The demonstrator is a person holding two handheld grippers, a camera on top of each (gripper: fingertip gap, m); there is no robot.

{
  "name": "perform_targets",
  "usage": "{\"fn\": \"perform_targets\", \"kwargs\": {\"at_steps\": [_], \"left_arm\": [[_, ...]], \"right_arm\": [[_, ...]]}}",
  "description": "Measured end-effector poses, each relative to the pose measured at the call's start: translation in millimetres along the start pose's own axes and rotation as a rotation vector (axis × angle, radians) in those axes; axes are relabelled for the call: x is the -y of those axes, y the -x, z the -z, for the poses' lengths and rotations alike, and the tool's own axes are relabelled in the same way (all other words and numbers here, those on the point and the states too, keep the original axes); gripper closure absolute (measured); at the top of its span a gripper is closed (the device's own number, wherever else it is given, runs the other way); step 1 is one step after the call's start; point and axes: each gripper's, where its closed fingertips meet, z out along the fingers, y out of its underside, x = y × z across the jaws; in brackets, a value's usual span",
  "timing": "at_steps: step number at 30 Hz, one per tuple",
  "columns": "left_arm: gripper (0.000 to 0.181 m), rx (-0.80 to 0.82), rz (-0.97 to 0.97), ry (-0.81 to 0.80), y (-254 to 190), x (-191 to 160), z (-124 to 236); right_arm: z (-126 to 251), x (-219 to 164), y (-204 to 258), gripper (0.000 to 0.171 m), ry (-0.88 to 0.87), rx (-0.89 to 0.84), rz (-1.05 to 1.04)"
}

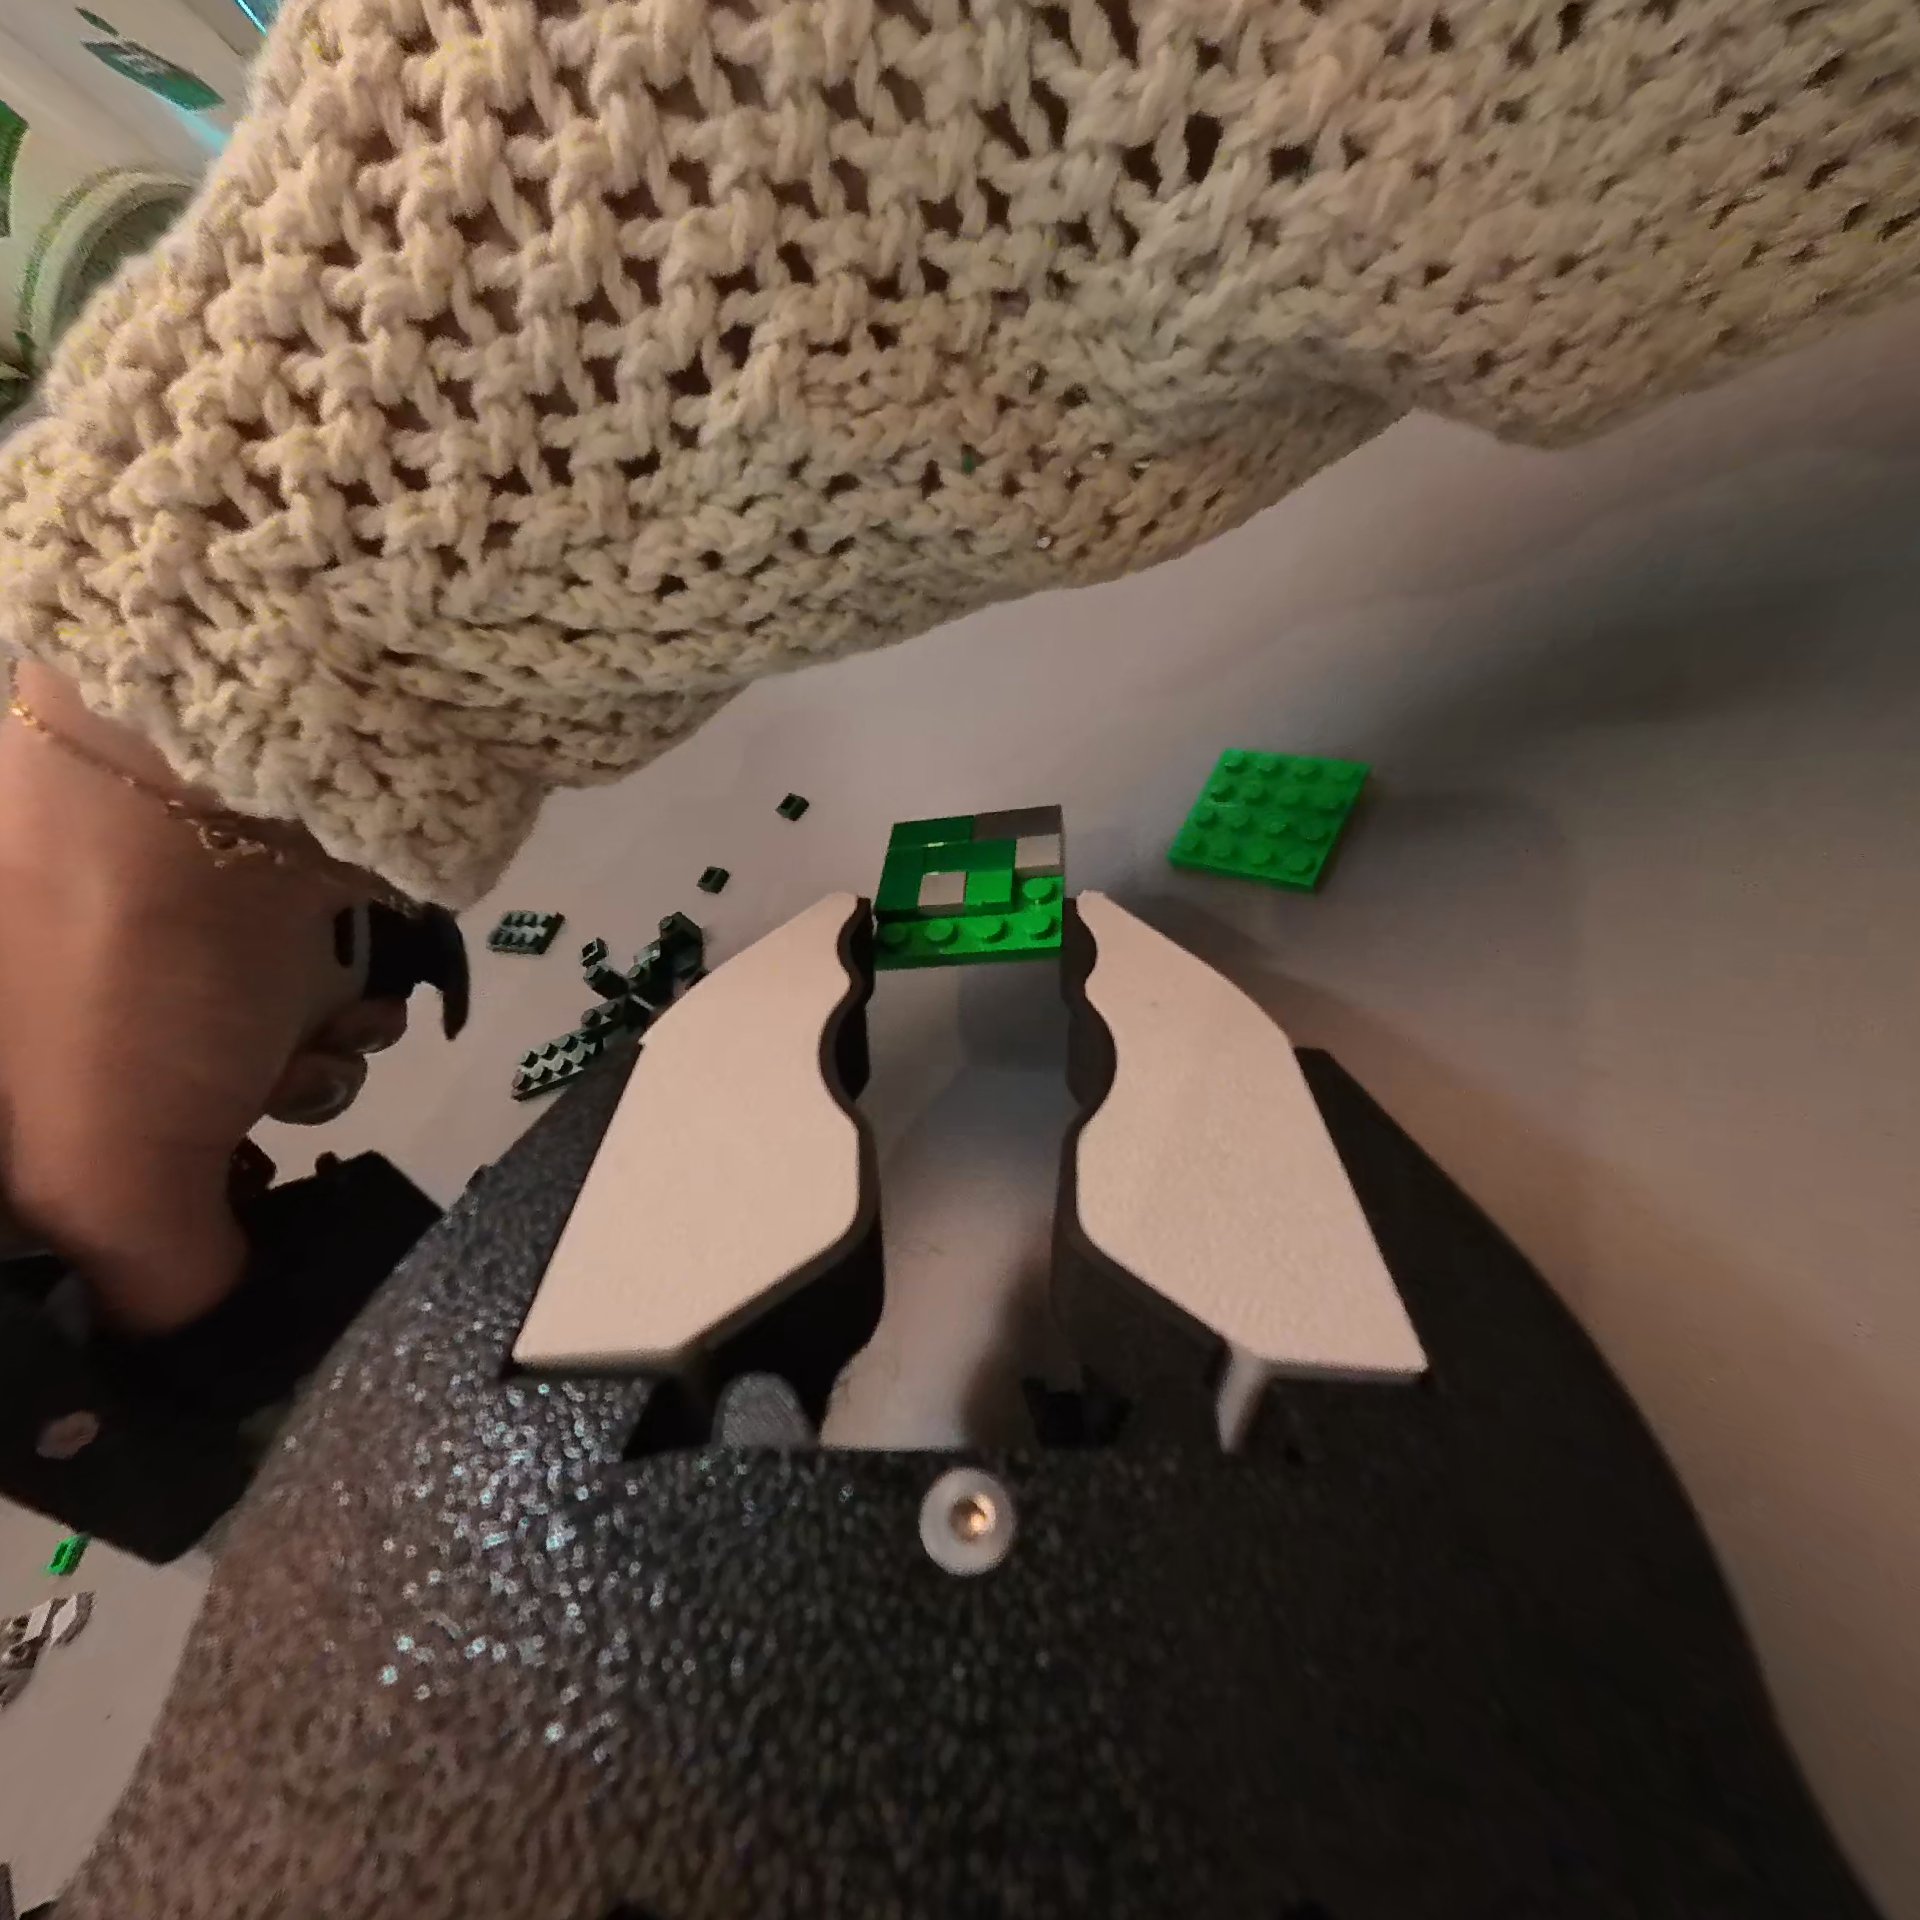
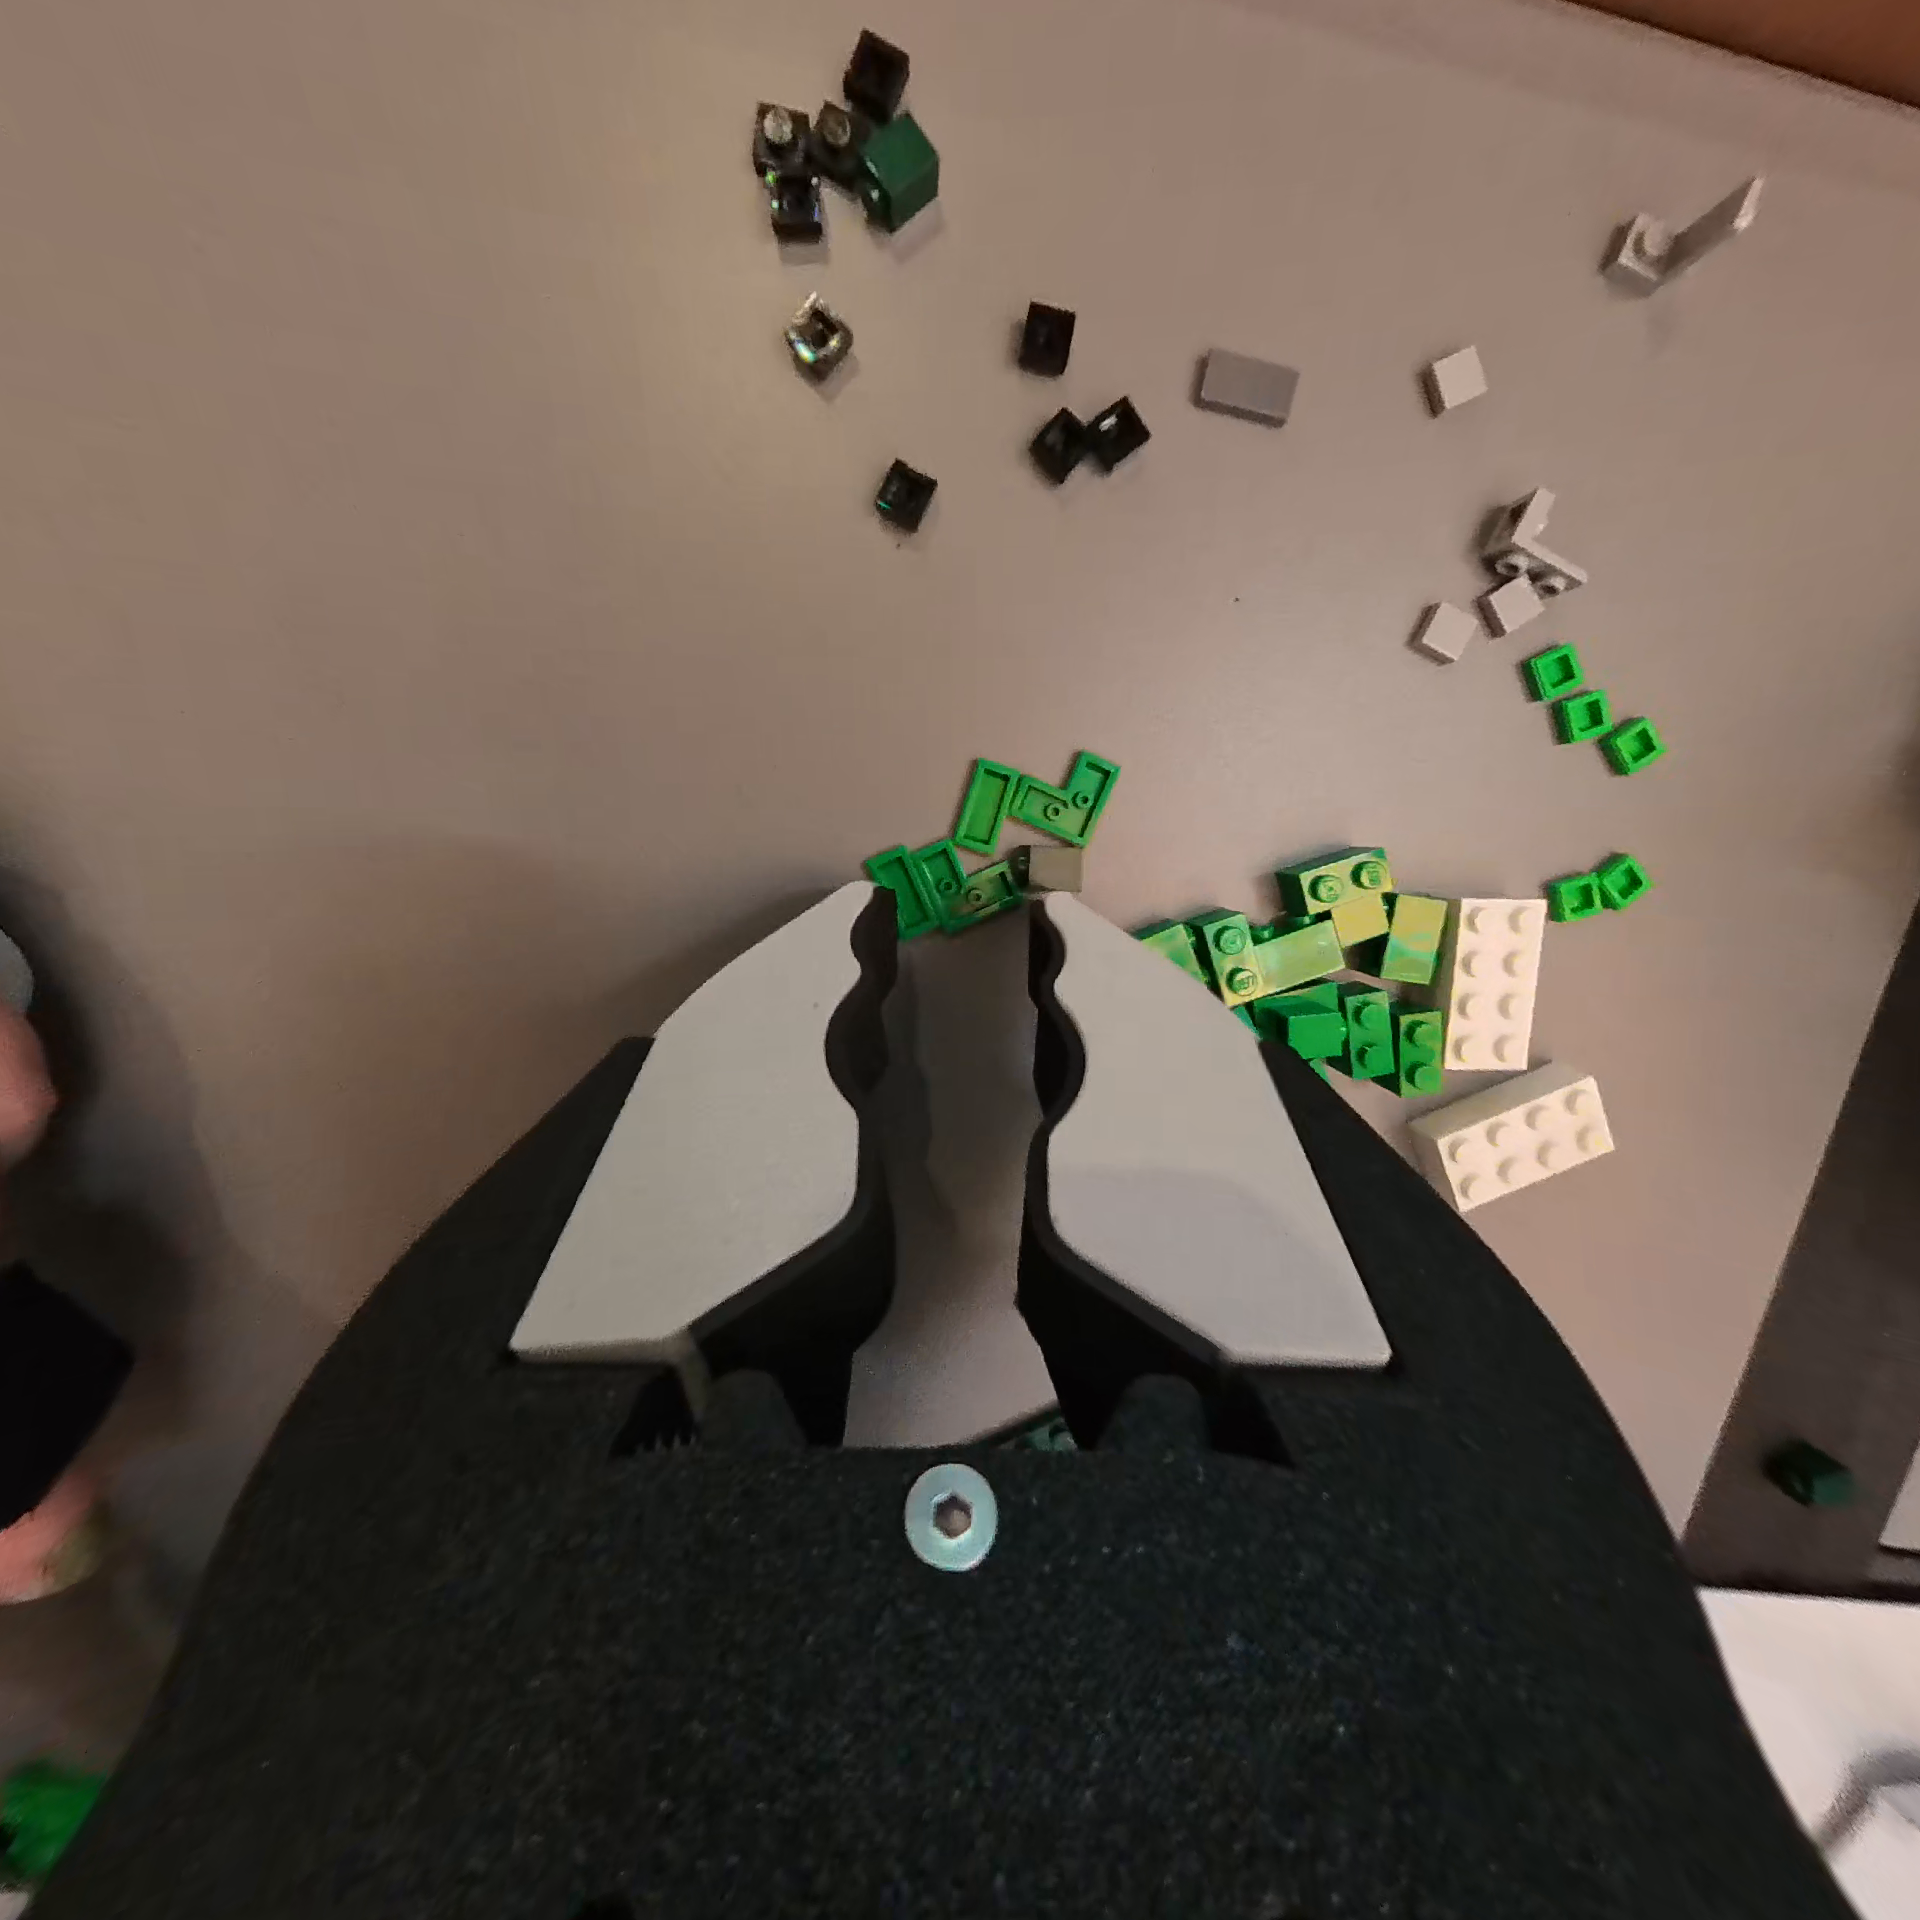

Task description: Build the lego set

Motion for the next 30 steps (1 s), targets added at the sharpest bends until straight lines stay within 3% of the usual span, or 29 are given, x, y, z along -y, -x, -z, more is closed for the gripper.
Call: {"fn": "perform_targets", "kwargs": {"at_steps": [7,15,19,23,30], "left_arm": [[0.146,-0.001,0.002,0.0,0.2,0.0,-0.1],[0.146,-0.003,0.002,0.001,0.2,0.0,-0.1],[0.146,-0.004,0.003,0.001,0.4,0.1,-0.1],[0.146,-0.005,0.0,0.004,0.3,-0.3,-0.3],[0.146,-0.006,-0.001,0.007,0.2,-0.7,-0.4]], "right_arm": [[2.8,-11.1,24.7,0.15,0.061,0.131,0.093],[0.4,-3.8,20.9,0.148,-0.047,0.053,0.104],[5.3,-5.1,44.8,0.149,-0.086,0.205,0.086],[16.9,-18.8,17.2,0.149,-0.078,0.104,0.003],[27.5,-48.2,-0.6,0.15,0.021,0.069,-0.063]]}}
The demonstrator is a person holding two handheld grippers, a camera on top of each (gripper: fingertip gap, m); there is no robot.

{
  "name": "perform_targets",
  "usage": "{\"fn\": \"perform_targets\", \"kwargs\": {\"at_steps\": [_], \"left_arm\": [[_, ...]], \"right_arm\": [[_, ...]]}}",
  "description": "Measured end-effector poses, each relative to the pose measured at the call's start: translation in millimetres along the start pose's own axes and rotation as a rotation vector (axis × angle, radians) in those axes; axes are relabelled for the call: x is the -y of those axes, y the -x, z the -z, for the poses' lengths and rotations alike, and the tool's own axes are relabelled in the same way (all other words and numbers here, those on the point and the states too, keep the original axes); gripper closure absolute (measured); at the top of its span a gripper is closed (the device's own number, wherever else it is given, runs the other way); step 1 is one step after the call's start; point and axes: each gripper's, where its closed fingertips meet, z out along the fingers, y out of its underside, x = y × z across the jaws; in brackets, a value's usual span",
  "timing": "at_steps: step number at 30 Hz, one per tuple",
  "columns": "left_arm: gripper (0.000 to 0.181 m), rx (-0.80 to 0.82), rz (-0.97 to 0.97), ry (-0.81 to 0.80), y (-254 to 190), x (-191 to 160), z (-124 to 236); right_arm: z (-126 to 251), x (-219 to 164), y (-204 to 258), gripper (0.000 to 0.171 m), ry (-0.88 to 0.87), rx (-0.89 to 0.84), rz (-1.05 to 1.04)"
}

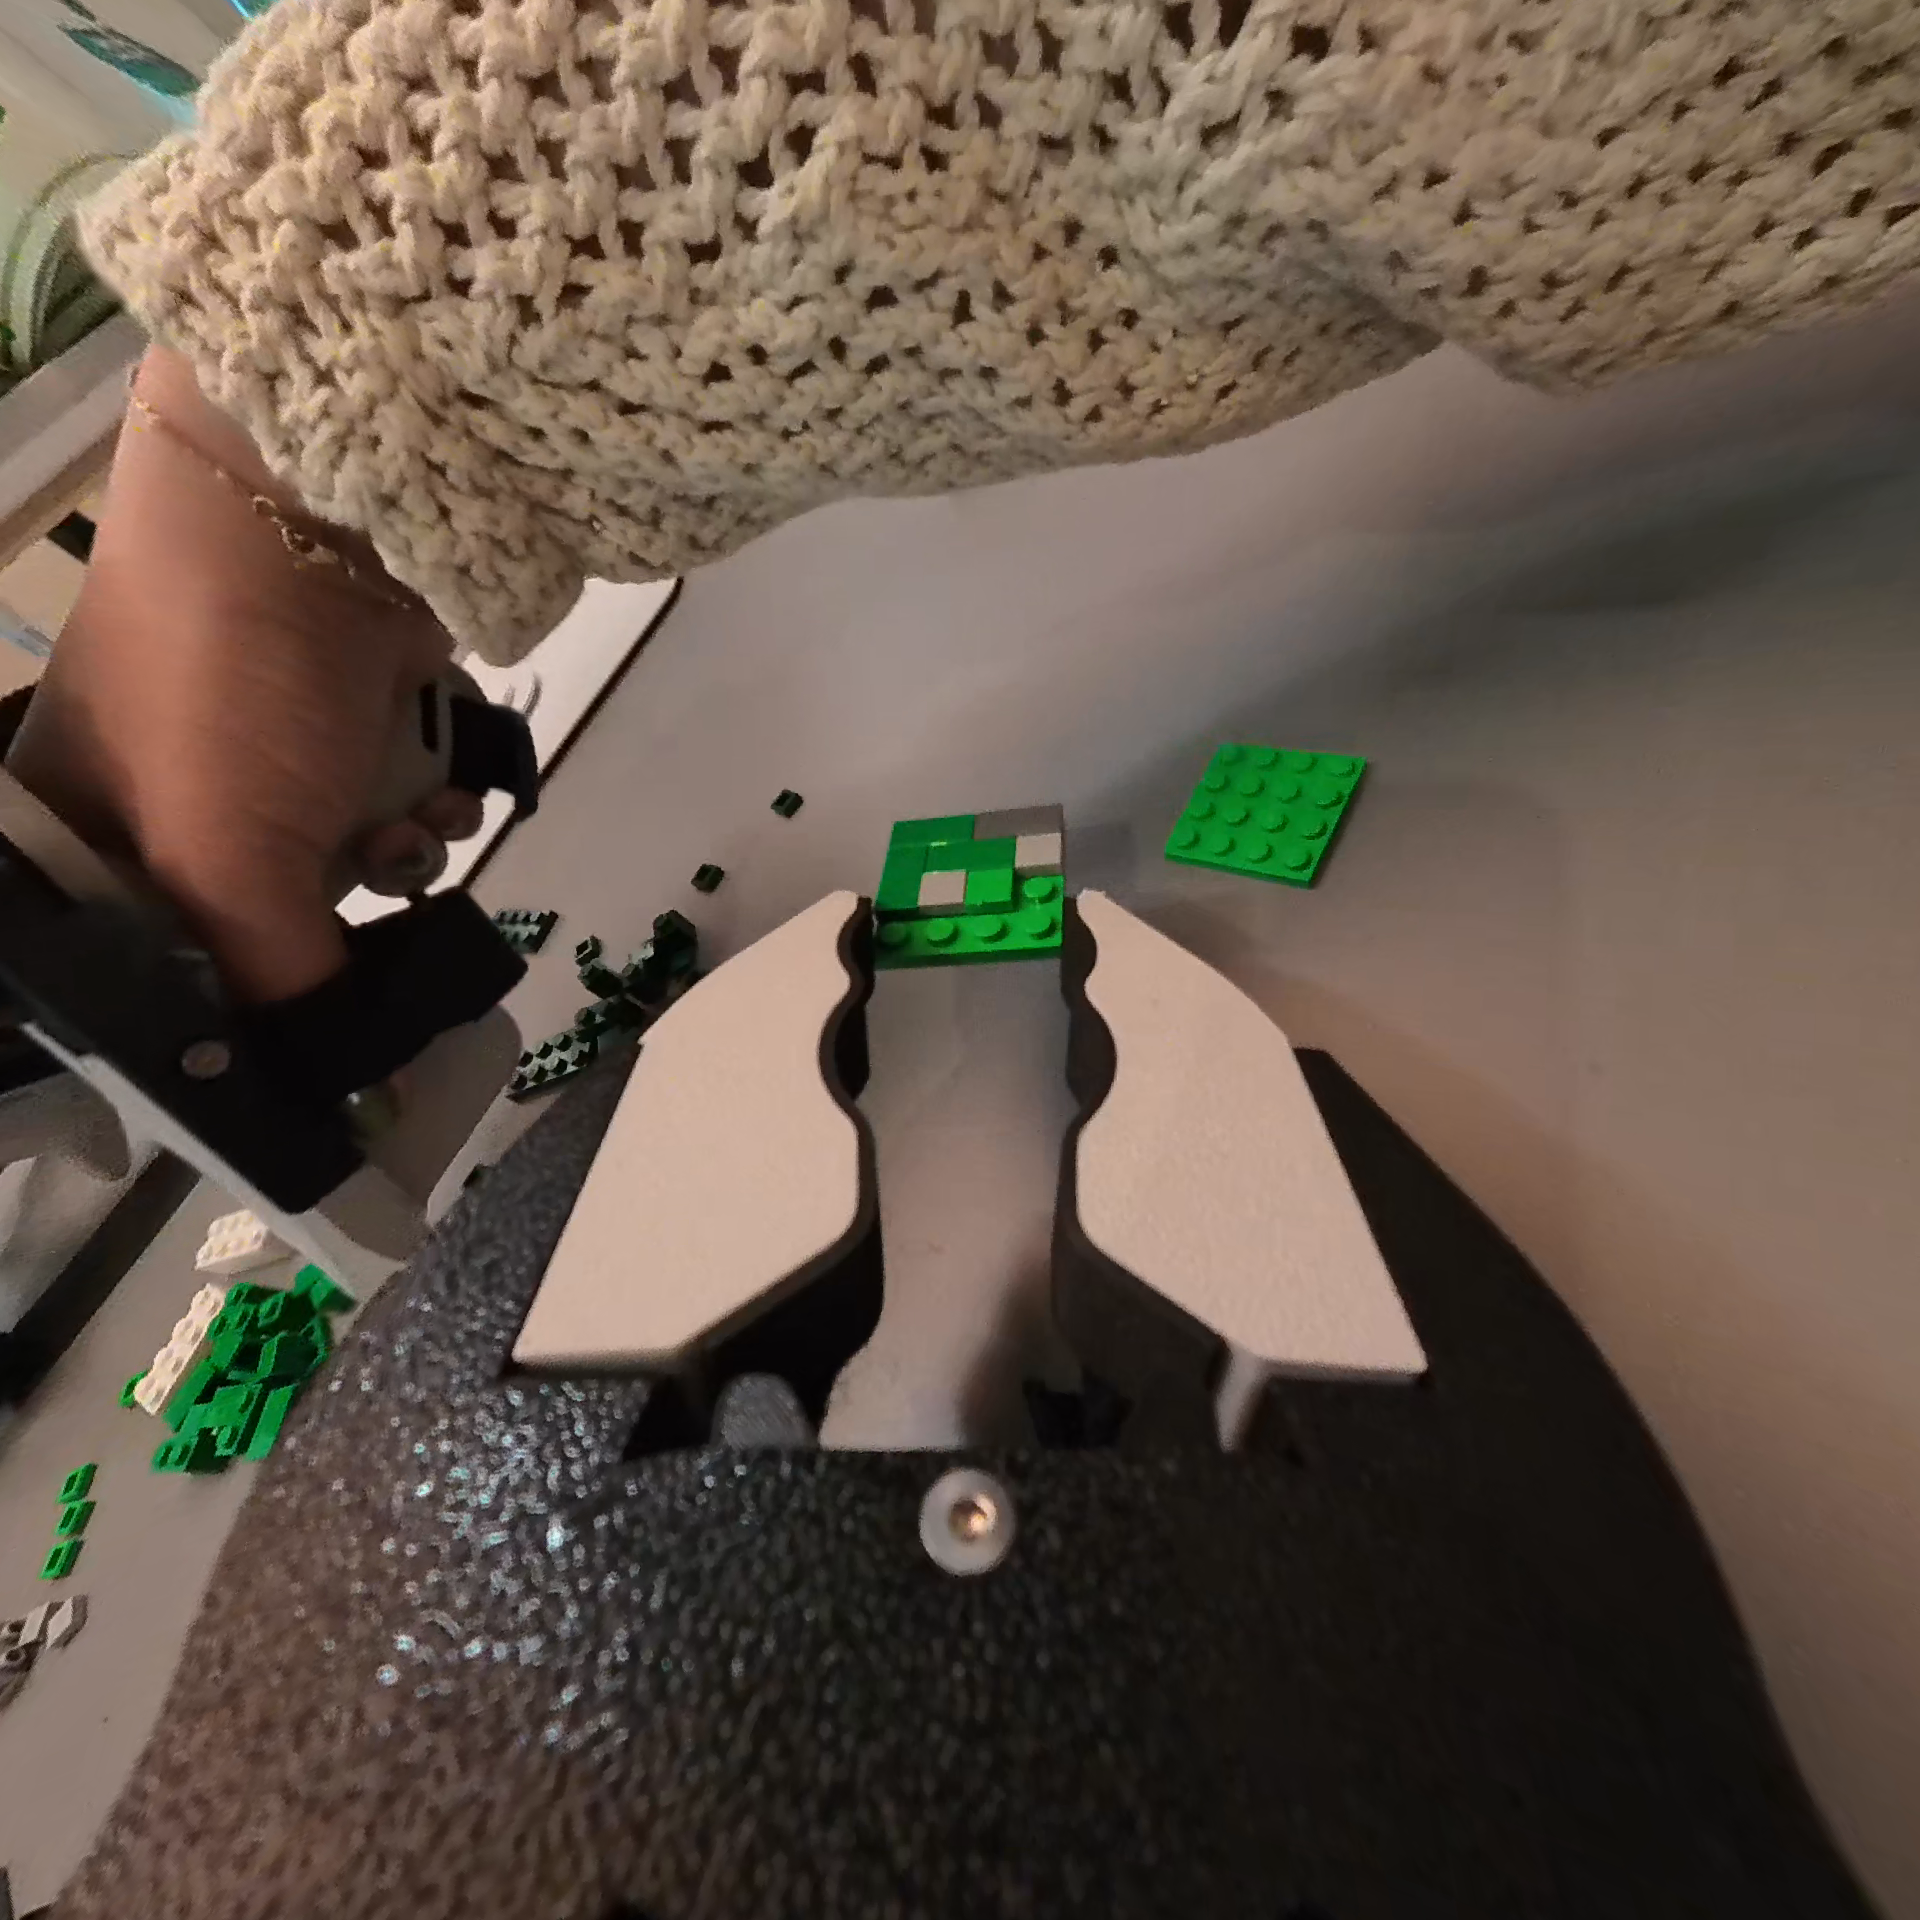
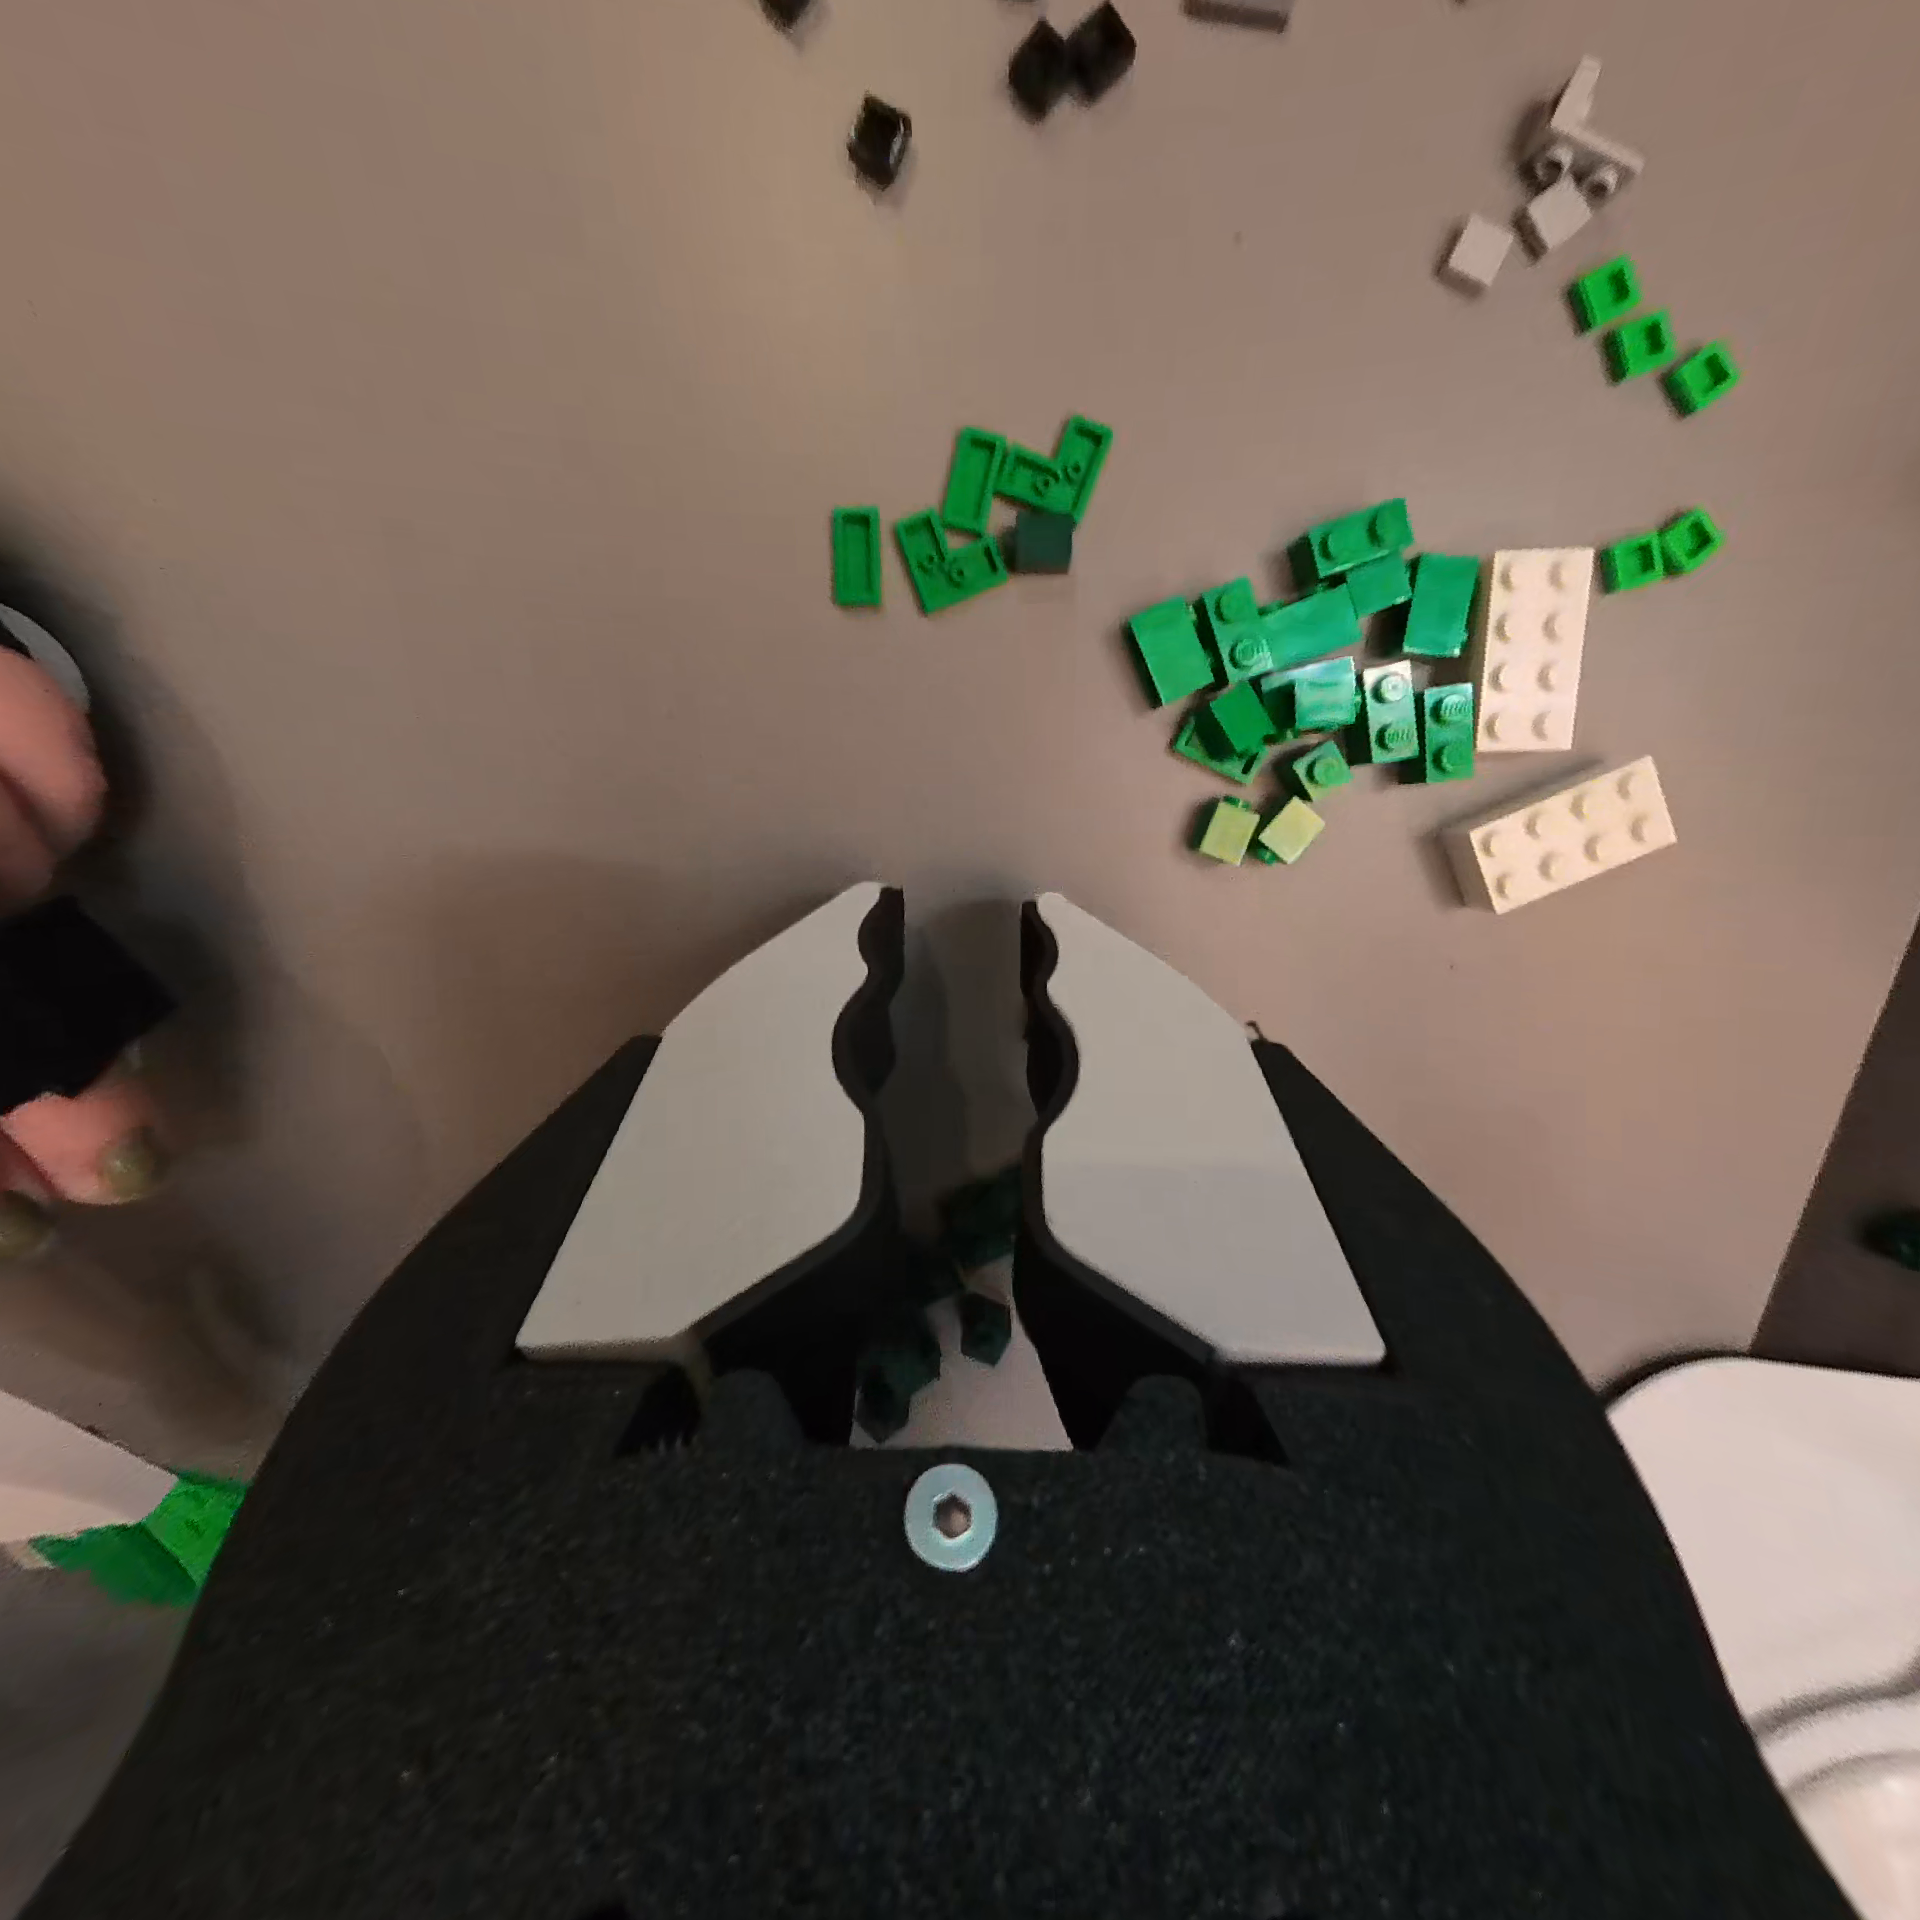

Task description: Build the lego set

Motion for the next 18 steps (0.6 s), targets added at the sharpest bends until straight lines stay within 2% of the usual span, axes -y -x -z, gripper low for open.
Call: {"fn": "perform_targets", "kwargs": {"at_steps": [4,11,15,18], "left_arm": [[0.146,0.0,-0.001,0.001,0.0,-0.1,0.1],[0.146,-0.001,-0.001,0.0,0.0,0.0,0.5],[0.146,-0.001,-0.001,0.0,0.1,0.1,0.7],[0.146,-0.002,-0.002,0.0,0.0,0.0,0.7]], "right_arm": [[-1.1,-1.5,-2.8,0.153,0.0,-0.027,0.033],[-15.8,22.8,3.9,0.159,-0.096,-0.069,0.126],[-23.2,32.0,4.2,0.158,-0.122,-0.06,0.113],[-21.3,31.2,-10.1,0.157,-0.1,-0.119,0.084]]}}
